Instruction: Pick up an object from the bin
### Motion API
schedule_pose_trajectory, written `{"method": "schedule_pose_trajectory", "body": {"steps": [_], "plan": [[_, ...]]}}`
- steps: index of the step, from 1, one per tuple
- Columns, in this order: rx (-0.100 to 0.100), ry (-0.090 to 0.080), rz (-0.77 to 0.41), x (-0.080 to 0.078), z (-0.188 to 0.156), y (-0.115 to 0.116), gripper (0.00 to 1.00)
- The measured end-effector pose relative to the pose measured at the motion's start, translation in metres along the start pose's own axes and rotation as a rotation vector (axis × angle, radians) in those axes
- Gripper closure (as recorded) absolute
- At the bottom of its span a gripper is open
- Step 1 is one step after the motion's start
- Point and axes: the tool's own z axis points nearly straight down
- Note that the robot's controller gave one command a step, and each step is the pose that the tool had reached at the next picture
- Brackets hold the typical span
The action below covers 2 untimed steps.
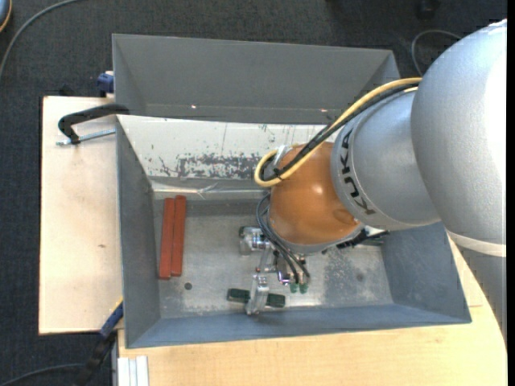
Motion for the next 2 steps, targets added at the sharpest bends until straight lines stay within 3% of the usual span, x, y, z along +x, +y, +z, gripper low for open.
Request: {"method": "schedule_pose_trajectory", "body": {"steps": [1, 2], "plan": [[0.000, -0.002, 0.118, -0.0008, -0.0010, -0.0173, 0.00], [-0.001, -0.002, 0.118, -0.0008, -0.0010, -0.0170, 1.00]]}}
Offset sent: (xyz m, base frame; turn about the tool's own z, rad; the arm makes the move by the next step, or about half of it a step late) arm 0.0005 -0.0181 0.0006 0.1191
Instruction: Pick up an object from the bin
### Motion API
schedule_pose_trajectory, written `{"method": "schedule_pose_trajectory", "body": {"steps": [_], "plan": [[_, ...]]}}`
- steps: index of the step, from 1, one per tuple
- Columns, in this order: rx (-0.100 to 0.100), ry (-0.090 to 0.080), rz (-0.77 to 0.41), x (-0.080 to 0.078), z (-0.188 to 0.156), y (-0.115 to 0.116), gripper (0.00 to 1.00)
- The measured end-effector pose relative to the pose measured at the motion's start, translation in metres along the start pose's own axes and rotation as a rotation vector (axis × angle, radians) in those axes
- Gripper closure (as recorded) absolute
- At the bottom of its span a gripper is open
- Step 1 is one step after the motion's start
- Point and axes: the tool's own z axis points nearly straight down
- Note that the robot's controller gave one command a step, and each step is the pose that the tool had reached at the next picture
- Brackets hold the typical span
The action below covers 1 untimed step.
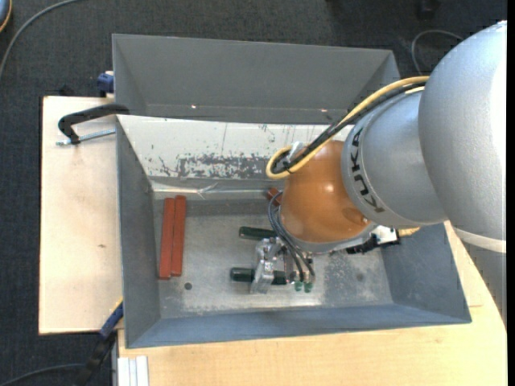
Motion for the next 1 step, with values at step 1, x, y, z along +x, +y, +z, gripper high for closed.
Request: {"method": "schedule_pose_trajectory", "body": {"steps": [1], "plan": [[-0.005, -0.016, 0.124, -0.0371, -0.1404, 0.0132, 1.00]]}}
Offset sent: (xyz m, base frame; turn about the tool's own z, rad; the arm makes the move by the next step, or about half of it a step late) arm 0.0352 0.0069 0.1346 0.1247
